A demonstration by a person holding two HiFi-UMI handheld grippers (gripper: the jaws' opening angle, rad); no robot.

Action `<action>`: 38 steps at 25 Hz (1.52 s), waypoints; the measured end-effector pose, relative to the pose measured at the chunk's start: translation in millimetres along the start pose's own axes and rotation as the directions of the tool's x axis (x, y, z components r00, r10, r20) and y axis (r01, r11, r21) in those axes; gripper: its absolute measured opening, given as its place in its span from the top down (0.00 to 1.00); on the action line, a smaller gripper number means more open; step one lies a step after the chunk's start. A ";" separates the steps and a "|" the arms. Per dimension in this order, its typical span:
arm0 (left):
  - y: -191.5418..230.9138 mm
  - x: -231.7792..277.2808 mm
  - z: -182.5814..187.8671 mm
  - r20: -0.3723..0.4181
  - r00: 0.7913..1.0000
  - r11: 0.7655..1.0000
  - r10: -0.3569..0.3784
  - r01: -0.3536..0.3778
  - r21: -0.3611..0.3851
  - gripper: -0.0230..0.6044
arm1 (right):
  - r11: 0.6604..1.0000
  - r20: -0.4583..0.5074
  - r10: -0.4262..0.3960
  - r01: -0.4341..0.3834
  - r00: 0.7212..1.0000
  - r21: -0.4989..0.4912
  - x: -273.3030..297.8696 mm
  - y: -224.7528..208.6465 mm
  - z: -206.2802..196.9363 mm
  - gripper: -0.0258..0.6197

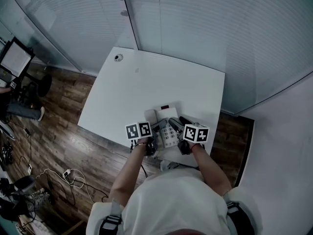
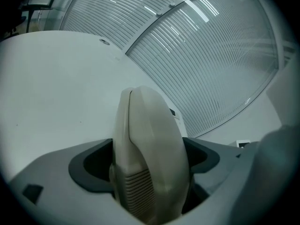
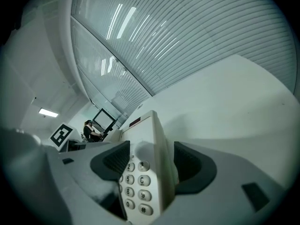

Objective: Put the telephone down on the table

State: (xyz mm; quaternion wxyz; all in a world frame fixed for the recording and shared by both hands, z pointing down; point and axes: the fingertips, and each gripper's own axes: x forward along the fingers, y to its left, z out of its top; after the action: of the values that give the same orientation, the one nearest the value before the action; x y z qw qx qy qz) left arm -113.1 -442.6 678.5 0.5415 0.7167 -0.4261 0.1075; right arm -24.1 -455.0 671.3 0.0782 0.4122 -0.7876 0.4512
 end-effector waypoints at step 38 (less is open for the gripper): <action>-32.1 -143.9 -101.5 0.250 0.966 0.987 0.070 -0.103 0.120 0.66 | 0.993 0.097 0.033 -0.021 0.995 -0.119 -113.3 97.9 -90.8 0.84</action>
State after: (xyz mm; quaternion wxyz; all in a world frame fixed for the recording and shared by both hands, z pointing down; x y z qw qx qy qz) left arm -146.9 -281.7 607.5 0.4309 0.7393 -0.5127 0.0695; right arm -43.8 -294.2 604.7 0.0571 0.4180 -0.8214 0.3839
